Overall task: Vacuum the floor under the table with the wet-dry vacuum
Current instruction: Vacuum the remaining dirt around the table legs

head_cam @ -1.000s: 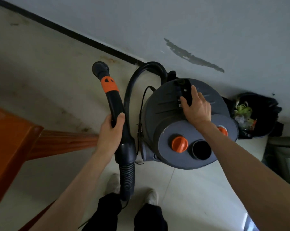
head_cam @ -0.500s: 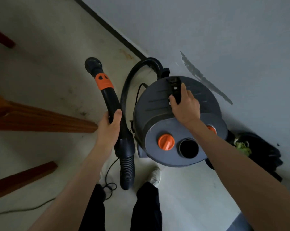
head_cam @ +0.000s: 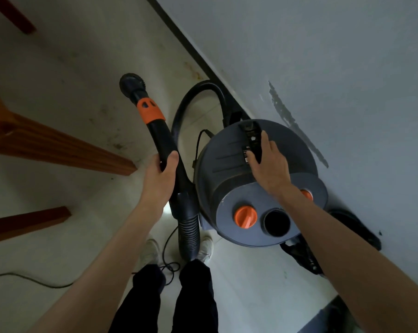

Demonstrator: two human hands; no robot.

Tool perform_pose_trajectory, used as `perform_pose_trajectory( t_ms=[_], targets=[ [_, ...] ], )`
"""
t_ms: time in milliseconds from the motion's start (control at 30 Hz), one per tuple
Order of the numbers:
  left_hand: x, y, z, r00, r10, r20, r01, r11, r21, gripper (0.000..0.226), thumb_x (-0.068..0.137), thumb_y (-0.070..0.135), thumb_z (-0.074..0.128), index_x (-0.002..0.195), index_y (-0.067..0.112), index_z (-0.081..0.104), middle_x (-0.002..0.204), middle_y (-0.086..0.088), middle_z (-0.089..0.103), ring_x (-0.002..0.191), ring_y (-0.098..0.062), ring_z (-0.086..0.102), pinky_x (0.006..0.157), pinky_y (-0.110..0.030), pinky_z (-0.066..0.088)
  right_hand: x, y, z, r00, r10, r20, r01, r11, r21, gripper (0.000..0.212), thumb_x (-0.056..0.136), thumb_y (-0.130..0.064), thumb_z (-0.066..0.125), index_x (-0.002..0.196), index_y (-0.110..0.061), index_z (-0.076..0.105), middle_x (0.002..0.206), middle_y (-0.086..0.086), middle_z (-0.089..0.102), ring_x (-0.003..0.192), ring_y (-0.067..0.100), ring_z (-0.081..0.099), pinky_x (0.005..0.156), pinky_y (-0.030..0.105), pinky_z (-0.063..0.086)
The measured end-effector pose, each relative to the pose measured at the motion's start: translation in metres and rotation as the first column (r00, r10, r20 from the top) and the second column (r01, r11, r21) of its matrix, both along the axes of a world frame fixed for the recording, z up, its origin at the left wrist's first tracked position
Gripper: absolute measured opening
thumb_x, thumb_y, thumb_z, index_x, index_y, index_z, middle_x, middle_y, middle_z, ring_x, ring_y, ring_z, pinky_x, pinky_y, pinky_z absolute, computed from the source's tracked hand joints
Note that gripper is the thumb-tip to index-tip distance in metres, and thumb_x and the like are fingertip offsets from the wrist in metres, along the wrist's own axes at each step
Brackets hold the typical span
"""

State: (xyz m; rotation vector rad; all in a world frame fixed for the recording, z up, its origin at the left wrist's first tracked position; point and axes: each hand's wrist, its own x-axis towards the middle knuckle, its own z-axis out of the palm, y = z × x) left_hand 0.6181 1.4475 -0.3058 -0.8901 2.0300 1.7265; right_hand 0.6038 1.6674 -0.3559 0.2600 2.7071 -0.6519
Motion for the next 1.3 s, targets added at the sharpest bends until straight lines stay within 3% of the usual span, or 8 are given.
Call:
perform_pose_trajectory(
  t_ms=[333,500,600,700,867,967,1067,1300],
  targets=[
    [0.001,-0.008,0.019,1.0,0.008,0.014,-0.009,0.999,0.03,0.021,0.097,0.033,0.047,0.109,0.017,0.05,0.092,-0.002,0.059,0.082,-0.012,0.059,0.062,-0.019,0.042,0.021,0.002,0.013,0.989,-0.067,0.132,0.084,0.988,-0.127,0.064,0.1,-0.031,0.044,0.151,-0.01,0.013,0.143,0.017,0.037,0.126,0.031,0.044,0.099,0.039,0.039],
    [-0.009,-0.023,0.049,1.0,-0.019,-0.001,0.019,0.995,0.097,0.027,0.096,0.034,0.048,0.116,0.015,0.051,0.098,-0.003,0.061,0.087,-0.013,0.061,0.067,-0.021,0.045,0.009,-0.025,0.043,0.989,-0.055,0.141,0.03,0.985,0.172,0.053,0.099,-0.031,0.044,0.145,-0.008,0.03,0.144,0.016,0.031,0.13,0.032,0.032,0.106,0.044,0.031],
    [-0.026,-0.037,0.071,0.999,-0.017,-0.048,0.023,0.991,0.128,0.028,0.096,0.034,0.049,0.115,0.014,0.052,0.094,-0.001,0.062,0.087,-0.014,0.061,0.07,-0.023,0.047,-0.01,-0.063,0.079,0.99,-0.026,0.137,0.055,0.976,-0.211,0.033,0.098,-0.03,0.048,0.122,-0.009,0.054,0.123,0.008,0.051,0.113,0.018,0.051,0.096,0.028,0.041],
    [-0.053,-0.052,0.093,0.994,-0.007,-0.11,0.027,0.983,0.18,0.029,0.096,0.033,0.05,0.115,0.012,0.053,0.096,-0.002,0.062,0.091,-0.016,0.062,0.079,-0.027,0.05,-0.029,-0.114,0.121,0.927,0.087,0.364,0.188,0.733,-0.653,0.029,0.097,-0.032,0.049,0.114,-0.011,0.059,0.112,0.004,0.061,0.106,0.014,0.057,0.097,0.028,0.044],
    [-0.124,-0.087,0.123,0.986,0.022,-0.168,0.027,0.959,0.284,0.037,0.096,0.03,0.049,0.125,0.008,0.047,0.107,-0.005,0.06,0.096,-0.016,0.061,0.081,-0.026,0.052,-0.09,-0.165,0.155,0.905,0.163,0.393,0.233,0.583,-0.778,0.07,0.07,-0.051,0.07,0.126,-0.012,0.054,0.119,0.009,0.064,0.111,0.025,0.061,0.099,0.041,0.047],
    [-0.174,-0.11,0.134,0.989,0.049,-0.142,0.007,0.929,0.371,0.031,0.097,0.028,0.048,0.12,0.007,0.049,0.101,-0.003,0.061,0.092,-0.015,0.061,0.075,-0.022,0.053,-0.141,-0.189,0.167,0.934,0.115,0.34,0.202,0.615,-0.762,0.047,0.08,-0.031,0.07,0.121,-0.013,0.055,0.112,0.007,0.065,0.106,0.025,0.062,0.093,0.038,0.051],
    [-0.217,-0.135,0.144,0.991,0.083,-0.11,-0.027,0.898,0.438,0.024,0.099,0.027,0.045,0.113,0.007,0.049,0.103,-0.005,0.061,0.102,-0.022,0.06,0.087,-0.031,0.052,-0.191,-0.212,0.185,0.968,0.153,0.2,0.024,0.734,-0.679,0.029,0.088,-0.023,0.065,0.114,-0.02,0.054,0.099,-0.003,0.063,0.093,0.016,0.061,0.075,0.02,0.049],
    [-0.296,-0.173,0.174,0.968,0.217,-0.125,-0.109,0.813,0.573,0.037,0.1,0.02,0.041,0.13,-0.003,0.04,0.128,-0.017,0.052,0.119,-0.028,0.052,0.093,-0.033,0.048,-0.286,-0.246,0.217,0.966,0.249,-0.073,-0.25,0.821,-0.513,0.032,0.083,-0.022,0.07,0.111,-0.022,0.054,0.088,-0.008,0.06,0.074,-0.002,0.058,0.061,0.006,0.045]
  ],
)
